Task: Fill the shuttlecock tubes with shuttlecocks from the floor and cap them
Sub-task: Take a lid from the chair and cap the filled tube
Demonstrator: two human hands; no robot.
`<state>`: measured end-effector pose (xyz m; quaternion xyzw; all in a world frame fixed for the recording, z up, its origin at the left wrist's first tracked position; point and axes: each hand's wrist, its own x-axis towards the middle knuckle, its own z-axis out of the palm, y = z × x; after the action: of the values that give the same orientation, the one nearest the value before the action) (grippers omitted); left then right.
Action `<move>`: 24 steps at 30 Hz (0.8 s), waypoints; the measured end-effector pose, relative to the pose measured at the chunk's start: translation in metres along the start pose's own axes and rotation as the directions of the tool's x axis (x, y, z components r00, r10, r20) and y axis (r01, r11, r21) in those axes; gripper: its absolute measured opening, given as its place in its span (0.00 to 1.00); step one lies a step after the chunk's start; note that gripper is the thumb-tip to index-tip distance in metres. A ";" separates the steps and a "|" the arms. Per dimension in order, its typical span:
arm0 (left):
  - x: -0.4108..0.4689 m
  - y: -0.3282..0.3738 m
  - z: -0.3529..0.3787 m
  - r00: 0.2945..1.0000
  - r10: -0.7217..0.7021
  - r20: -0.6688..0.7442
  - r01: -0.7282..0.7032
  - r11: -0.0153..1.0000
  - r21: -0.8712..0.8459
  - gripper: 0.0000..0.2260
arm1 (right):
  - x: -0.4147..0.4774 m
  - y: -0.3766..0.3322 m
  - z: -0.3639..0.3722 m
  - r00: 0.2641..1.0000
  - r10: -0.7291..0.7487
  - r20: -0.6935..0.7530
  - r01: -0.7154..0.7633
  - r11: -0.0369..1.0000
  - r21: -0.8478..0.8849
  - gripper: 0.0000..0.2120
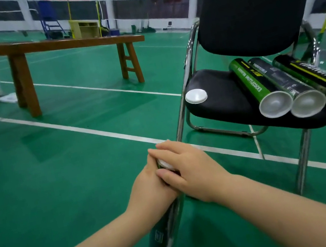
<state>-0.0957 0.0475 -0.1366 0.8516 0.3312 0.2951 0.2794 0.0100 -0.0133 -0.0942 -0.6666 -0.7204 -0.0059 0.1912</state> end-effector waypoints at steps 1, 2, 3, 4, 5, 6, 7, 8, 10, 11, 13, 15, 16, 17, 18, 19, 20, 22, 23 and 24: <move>-0.001 -0.001 -0.002 0.999 -0.030 0.011 0.031 0.997 -0.073 0.29 | 0.002 -0.001 0.003 1.000 0.005 -0.001 -0.005 1.000 -0.002 0.29; -0.001 -0.002 -0.003 0.998 -0.052 0.021 0.054 0.991 -0.123 0.31 | 0.002 -0.002 0.004 1.000 0.009 0.004 -0.009 1.000 -0.009 0.30; -0.002 -0.003 -0.003 0.998 -0.053 0.015 0.054 0.992 -0.110 0.31 | 0.003 -0.004 0.006 1.000 0.009 0.009 -0.008 0.999 -0.031 0.30; -0.001 -0.004 -0.001 1.000 -0.030 0.005 0.030 0.999 -0.023 0.32 | 0.002 -0.004 0.008 1.000 0.006 0.005 -0.005 0.998 -0.058 0.30; 0.003 -0.008 0.002 1.000 -0.013 -0.003 0.014 0.998 0.056 0.35 | 0.002 -0.005 0.010 1.000 0.003 -0.005 -0.004 0.997 -0.082 0.30; 0.003 -0.007 0.001 1.000 0.006 -0.004 -0.005 0.993 0.118 0.36 | 0.002 -0.006 0.011 1.000 0.003 -0.017 -0.005 0.995 -0.102 0.30; 0.004 -0.007 0.005 1.000 -0.004 -0.005 0.005 0.985 0.170 0.36 | 0.001 -0.006 0.011 1.000 0.004 -0.023 -0.007 0.993 -0.120 0.30; 0.005 -0.008 0.007 1.000 0.000 0.008 -0.002 0.983 0.185 0.33 | 0.001 -0.007 0.010 1.000 0.010 -0.018 -0.012 0.991 -0.131 0.29; 0.002 0.000 0.004 0.999 0.032 0.018 -0.035 0.975 0.221 0.29 | 0.002 -0.007 0.007 0.999 0.038 0.023 -0.035 0.990 -0.134 0.26; 0.002 0.001 0.000 0.999 0.014 0.034 -0.022 0.971 0.238 0.27 | 0.002 -0.007 0.004 0.997 0.051 0.055 -0.044 0.990 -0.134 0.24; -0.003 0.015 -0.005 0.995 0.039 0.097 -0.058 0.978 0.202 0.24 | 0.002 -0.009 0.000 0.988 0.081 0.133 -0.067 0.991 -0.112 0.23; -0.010 0.024 -0.010 0.988 0.081 0.134 -0.108 0.971 0.213 0.24 | 0.000 -0.013 -0.001 0.982 0.096 0.163 -0.087 0.994 -0.060 0.23; -0.013 0.024 -0.012 0.984 -0.065 0.167 0.036 0.985 0.169 0.25 | -0.003 -0.017 -0.003 0.980 0.104 0.172 -0.099 0.994 -0.038 0.25; -0.015 0.028 -0.015 0.984 -0.125 0.124 0.109 0.986 0.123 0.25 | -0.006 -0.020 -0.007 0.976 0.114 0.186 -0.112 0.993 -0.024 0.26; -0.020 0.026 -0.017 0.989 -0.112 0.099 0.095 0.982 0.164 0.25 | -0.009 -0.026 -0.014 0.965 0.142 0.219 -0.141 0.990 -0.021 0.27; -0.025 0.026 -0.018 0.983 -0.146 0.113 0.131 0.983 0.131 0.25 | -0.013 -0.031 -0.021 0.948 0.171 0.267 -0.170 0.985 -0.028 0.27; -0.029 0.026 -0.017 0.982 -0.133 0.134 0.123 0.989 0.079 0.26 | -0.017 -0.036 -0.030 0.924 0.206 0.324 -0.202 0.978 -0.046 0.30; -0.044 0.034 -0.024 0.977 -0.094 0.194 0.094 0.996 0.005 0.26 | -0.027 -0.048 -0.047 0.873 0.268 0.408 -0.247 0.963 -0.103 0.34; -0.050 0.040 -0.029 0.974 -0.091 0.209 0.092 0.996 0.003 0.26 | -0.032 -0.054 -0.054 0.858 0.291 0.423 -0.263 0.957 -0.125 0.33; -0.055 0.044 -0.032 0.976 -0.072 0.205 0.072 0.997 0.010 0.26 | -0.038 -0.060 -0.060 0.854 0.314 0.416 -0.282 0.950 -0.137 0.31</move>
<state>-0.1336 -0.0109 -0.1030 0.8651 0.3317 0.1951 0.3216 -0.0298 -0.0718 -0.0346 -0.7610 -0.6321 0.1463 0.0014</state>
